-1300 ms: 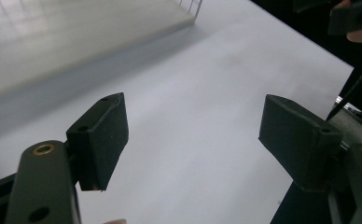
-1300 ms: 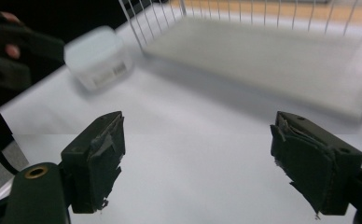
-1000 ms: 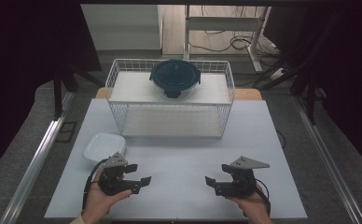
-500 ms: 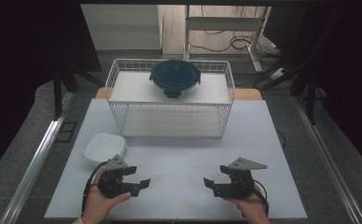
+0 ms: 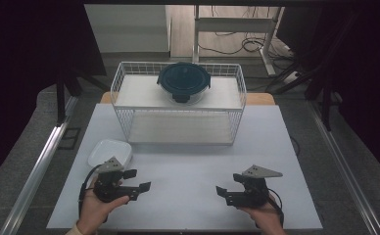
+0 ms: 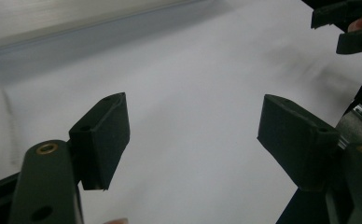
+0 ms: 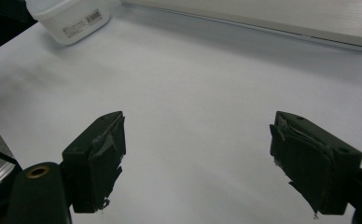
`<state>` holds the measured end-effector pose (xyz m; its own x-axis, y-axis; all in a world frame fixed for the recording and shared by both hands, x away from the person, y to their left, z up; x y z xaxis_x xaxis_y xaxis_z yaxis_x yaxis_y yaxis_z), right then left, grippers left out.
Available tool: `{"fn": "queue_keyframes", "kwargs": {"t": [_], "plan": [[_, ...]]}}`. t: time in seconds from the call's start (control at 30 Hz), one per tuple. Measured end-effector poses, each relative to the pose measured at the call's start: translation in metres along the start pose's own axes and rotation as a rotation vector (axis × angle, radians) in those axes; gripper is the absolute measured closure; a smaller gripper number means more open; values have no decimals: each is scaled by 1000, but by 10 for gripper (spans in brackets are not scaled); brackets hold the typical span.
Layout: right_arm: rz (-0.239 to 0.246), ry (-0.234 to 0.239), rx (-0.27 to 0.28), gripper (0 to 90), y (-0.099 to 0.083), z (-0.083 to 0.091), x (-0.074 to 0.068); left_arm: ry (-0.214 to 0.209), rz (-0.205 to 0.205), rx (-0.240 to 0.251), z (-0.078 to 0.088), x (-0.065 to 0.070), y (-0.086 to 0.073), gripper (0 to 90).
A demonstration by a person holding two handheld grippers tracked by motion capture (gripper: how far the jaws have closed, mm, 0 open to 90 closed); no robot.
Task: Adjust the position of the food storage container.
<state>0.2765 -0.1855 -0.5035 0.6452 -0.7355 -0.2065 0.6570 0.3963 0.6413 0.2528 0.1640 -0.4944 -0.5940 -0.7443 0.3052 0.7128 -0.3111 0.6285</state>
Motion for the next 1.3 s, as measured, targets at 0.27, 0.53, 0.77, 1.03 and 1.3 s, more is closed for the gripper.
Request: {"fn": "queue_keyframes", "kwargs": {"t": [0.27,0.53,0.77,1.03,1.3], "plan": [[-31,33,5,180,1,1,2,70,40,51,45,-40,19,325],[-41,32,0,181,0,2,5,125,161,63,69,-101,27,367],[-48,25,-14,181,-2,0,7,176,241,36,68,-141,22,460],[-53,37,-31,181,-3,-4,6,233,318,-2,60,-182,11,629],[-72,56,-41,181,-3,-6,6,306,333,-87,53,-204,0,815]]}}
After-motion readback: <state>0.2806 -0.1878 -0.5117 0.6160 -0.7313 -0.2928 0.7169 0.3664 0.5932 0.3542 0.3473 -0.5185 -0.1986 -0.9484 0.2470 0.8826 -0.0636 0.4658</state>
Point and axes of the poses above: each handheld gripper's, and its own axes: z roughly backward along the jaws, y roughly out of its top, x roughly to its right, the point moved 5 cm from there along -z, roughly forward along the jaws, and after that the axes turned 11 degrees about -x, right-handed, at the moved point
